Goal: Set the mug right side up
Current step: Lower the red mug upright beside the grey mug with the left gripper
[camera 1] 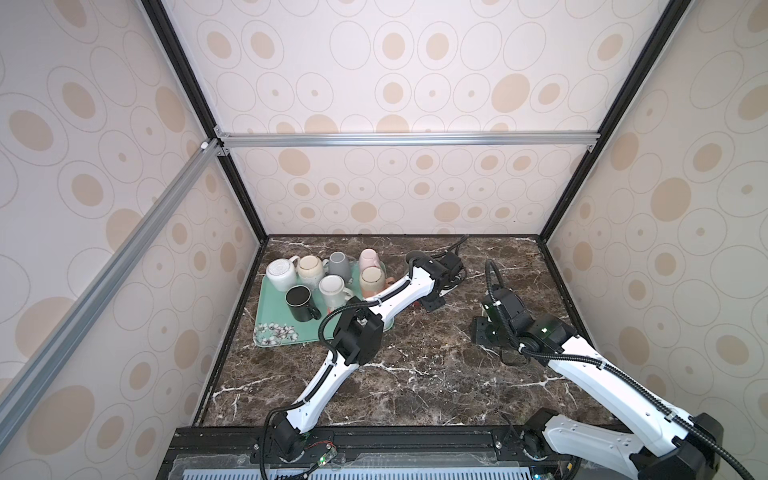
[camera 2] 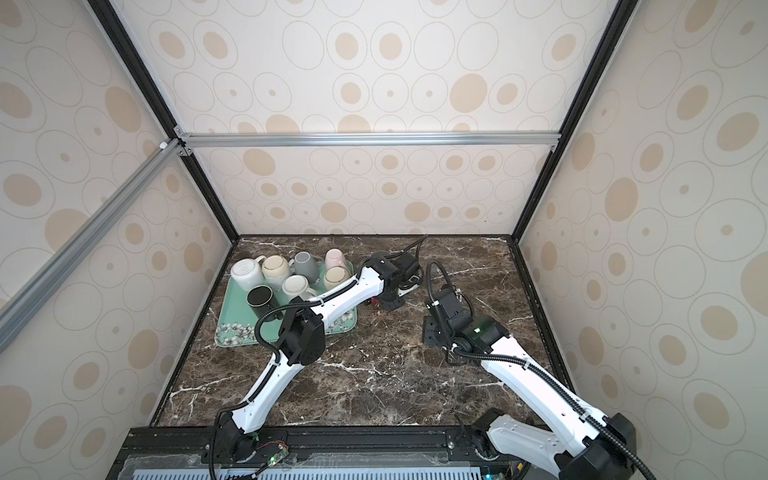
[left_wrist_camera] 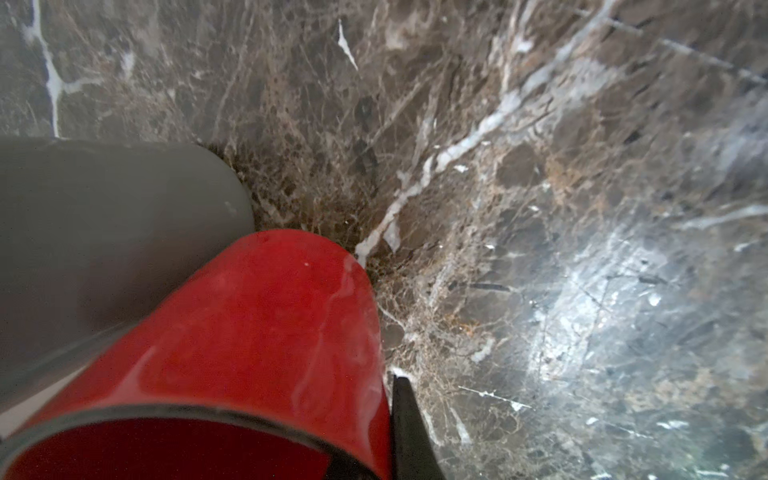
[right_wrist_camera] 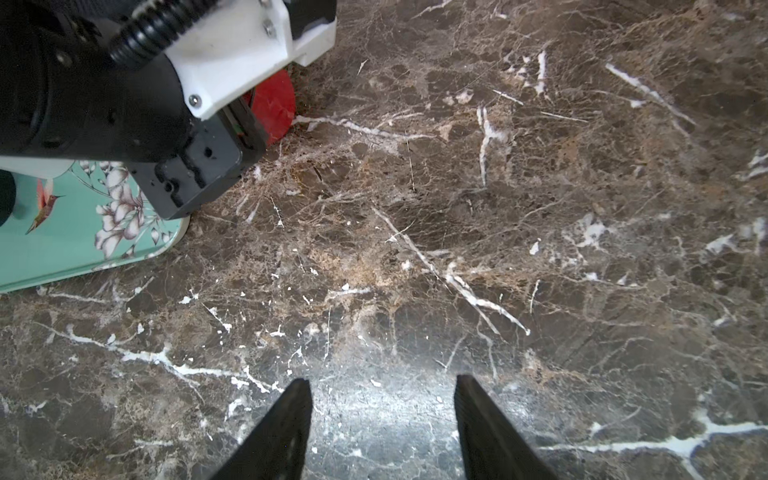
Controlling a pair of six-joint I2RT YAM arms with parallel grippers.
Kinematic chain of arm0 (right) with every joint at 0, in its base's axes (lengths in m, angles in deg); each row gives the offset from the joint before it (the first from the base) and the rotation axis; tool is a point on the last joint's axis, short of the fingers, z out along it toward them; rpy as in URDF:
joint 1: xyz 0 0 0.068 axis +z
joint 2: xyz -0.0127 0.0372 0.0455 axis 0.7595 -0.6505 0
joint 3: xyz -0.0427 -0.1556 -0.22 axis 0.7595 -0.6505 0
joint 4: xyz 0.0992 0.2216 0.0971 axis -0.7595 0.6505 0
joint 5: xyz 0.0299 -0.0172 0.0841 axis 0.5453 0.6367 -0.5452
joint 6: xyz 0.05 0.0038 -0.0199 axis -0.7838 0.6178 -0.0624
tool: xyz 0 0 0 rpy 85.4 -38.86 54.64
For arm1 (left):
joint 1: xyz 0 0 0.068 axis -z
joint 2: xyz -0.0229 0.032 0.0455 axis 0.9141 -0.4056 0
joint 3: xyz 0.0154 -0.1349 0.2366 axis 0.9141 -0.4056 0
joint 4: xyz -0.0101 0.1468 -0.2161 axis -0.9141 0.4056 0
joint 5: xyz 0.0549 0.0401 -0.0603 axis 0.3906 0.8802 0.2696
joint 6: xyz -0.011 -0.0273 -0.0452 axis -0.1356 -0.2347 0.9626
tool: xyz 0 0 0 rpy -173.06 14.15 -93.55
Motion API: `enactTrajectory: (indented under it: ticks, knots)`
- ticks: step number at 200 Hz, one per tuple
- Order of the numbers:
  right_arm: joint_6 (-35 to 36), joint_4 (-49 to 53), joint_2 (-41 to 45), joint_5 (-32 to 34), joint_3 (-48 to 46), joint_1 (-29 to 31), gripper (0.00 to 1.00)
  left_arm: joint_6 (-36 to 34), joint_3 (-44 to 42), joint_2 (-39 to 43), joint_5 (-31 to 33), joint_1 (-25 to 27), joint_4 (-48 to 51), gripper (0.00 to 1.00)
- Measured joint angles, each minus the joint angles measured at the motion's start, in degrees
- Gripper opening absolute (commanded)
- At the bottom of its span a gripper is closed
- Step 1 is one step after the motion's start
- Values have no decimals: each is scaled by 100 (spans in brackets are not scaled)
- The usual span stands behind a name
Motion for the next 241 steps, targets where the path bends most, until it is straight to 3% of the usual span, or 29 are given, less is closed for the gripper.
enactTrajectory:
  ticks: [17,58,109,151,165,194,241]
  knots:
    - [-2,-190,-55,24,0,-22,59,-42,-11,0,35,-2,0,0]
    - [4,-870,-164,15,-4,-190,59,-76,-37,0,103,-42,0,12]
    - [203,-1150,-479,-48,2,-402,59,-109,-33,0,28,-70,-2,3]
    - [236,-1270,-472,-55,-4,-450,59,-155,-2,4,-236,-70,-17,4]
    - [225,-1333,-457,-74,-28,-452,59,-175,-2,4,-232,-70,-17,8]
    - [216,-1349,-452,-120,-48,-476,59,-195,0,4,-114,-70,-61,35]
    - [205,-1329,-455,-140,-48,-476,58,-205,90,4,101,-81,-136,42]
